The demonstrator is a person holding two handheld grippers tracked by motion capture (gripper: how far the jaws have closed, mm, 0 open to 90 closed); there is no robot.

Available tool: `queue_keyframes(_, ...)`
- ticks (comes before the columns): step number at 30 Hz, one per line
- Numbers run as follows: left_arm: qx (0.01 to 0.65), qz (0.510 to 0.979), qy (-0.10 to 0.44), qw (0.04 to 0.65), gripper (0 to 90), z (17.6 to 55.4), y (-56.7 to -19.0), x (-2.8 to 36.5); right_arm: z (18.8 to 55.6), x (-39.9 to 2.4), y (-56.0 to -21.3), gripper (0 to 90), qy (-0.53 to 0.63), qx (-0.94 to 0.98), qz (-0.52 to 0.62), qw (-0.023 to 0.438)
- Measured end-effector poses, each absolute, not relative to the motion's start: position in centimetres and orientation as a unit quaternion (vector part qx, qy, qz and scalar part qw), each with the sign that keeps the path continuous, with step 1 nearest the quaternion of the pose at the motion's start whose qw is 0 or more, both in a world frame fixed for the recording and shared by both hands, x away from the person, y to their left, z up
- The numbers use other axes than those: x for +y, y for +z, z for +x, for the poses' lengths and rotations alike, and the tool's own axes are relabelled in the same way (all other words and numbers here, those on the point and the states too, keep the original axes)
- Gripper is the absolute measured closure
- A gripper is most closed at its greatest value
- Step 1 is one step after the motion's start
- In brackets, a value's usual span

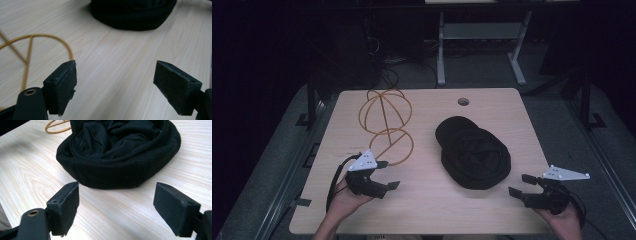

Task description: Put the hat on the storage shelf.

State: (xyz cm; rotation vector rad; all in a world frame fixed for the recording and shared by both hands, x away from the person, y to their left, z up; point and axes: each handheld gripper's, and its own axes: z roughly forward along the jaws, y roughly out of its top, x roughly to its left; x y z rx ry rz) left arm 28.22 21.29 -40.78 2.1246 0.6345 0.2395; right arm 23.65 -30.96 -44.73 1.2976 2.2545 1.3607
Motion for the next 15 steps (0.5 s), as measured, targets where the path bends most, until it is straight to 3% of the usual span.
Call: queue_keyframes(15, 0.2, 0.879, 0.086, 0.424, 18.6, 29.9, -38.8, 16.0, 23.7, -31.1, -44.7, 19.8, 0.463, 0.763, 0.441, 0.1)
